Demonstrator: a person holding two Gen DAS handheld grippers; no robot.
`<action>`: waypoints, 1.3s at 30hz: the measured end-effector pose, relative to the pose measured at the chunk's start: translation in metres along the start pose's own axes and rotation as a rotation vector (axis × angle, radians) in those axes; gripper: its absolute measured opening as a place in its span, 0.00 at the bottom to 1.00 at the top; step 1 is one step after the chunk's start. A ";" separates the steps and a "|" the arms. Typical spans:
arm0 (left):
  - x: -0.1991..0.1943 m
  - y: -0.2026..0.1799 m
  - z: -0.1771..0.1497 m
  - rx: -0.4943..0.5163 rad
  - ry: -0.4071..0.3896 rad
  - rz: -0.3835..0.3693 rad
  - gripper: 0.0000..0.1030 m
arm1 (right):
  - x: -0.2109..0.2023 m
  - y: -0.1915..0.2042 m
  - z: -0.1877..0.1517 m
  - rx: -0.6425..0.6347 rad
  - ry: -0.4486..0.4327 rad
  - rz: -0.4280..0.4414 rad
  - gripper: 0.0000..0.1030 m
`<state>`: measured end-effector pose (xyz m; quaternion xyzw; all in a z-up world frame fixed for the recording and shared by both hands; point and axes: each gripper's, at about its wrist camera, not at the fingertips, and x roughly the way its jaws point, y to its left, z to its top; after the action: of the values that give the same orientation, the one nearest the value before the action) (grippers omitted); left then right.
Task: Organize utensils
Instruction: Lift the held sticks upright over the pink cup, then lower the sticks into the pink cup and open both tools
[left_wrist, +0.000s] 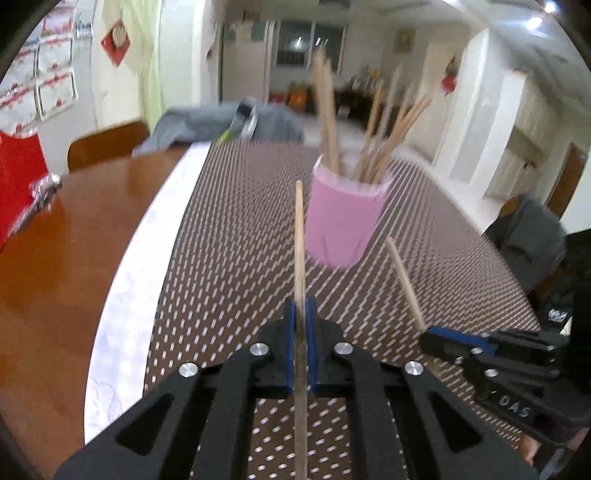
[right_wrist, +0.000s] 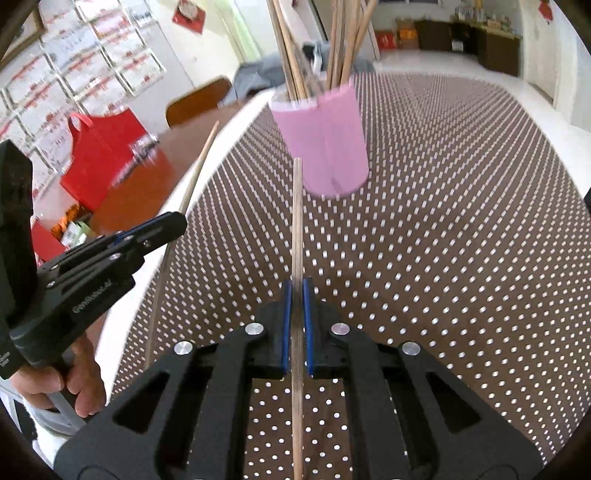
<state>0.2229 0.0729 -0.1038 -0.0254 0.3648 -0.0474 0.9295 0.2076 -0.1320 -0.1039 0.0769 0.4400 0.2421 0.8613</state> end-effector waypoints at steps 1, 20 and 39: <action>-0.008 -0.004 0.001 0.005 -0.031 -0.008 0.06 | -0.008 0.000 0.001 -0.002 -0.024 0.008 0.06; -0.059 -0.047 0.058 0.002 -0.482 -0.184 0.06 | -0.093 0.018 0.058 -0.074 -0.415 0.058 0.06; -0.018 -0.034 0.120 -0.098 -0.840 -0.193 0.06 | -0.086 0.014 0.120 -0.071 -0.727 -0.006 0.06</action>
<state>0.2884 0.0423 -0.0010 -0.1208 -0.0473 -0.1024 0.9862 0.2557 -0.1521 0.0345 0.1265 0.0968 0.2114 0.9643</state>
